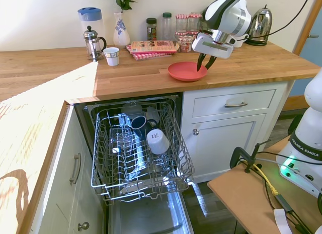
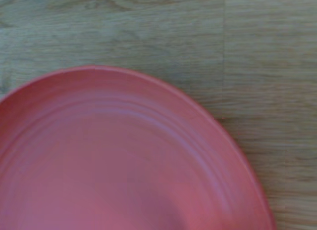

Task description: Put the plate in the dishwasher

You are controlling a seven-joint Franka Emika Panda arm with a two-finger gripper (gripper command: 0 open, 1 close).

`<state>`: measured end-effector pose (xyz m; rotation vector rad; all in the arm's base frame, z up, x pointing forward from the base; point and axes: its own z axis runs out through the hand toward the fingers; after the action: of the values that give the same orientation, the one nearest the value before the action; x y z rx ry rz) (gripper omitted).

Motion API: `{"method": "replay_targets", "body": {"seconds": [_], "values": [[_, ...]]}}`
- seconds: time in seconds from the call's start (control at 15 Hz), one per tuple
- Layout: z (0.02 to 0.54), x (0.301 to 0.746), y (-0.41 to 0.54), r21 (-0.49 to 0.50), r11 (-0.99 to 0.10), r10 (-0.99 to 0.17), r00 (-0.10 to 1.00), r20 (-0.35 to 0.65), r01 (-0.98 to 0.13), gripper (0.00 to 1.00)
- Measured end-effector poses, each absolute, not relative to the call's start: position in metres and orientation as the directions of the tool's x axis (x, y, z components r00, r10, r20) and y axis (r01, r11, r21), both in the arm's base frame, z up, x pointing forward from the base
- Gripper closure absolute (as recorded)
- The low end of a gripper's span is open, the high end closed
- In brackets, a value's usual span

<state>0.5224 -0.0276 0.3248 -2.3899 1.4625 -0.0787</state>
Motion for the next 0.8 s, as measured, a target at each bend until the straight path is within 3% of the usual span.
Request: {"method": "replay_targets", "body": {"seconds": [0.53,0.8], "values": [[0.338,0.533,-0.019,-0.34,-0.432,-0.856,0.499,-0.136,-0.835,1.0],[0.41,0.563,0.013,-0.331,-0.526,-0.815,0.575,-0.069,-0.784,1.0]]}}
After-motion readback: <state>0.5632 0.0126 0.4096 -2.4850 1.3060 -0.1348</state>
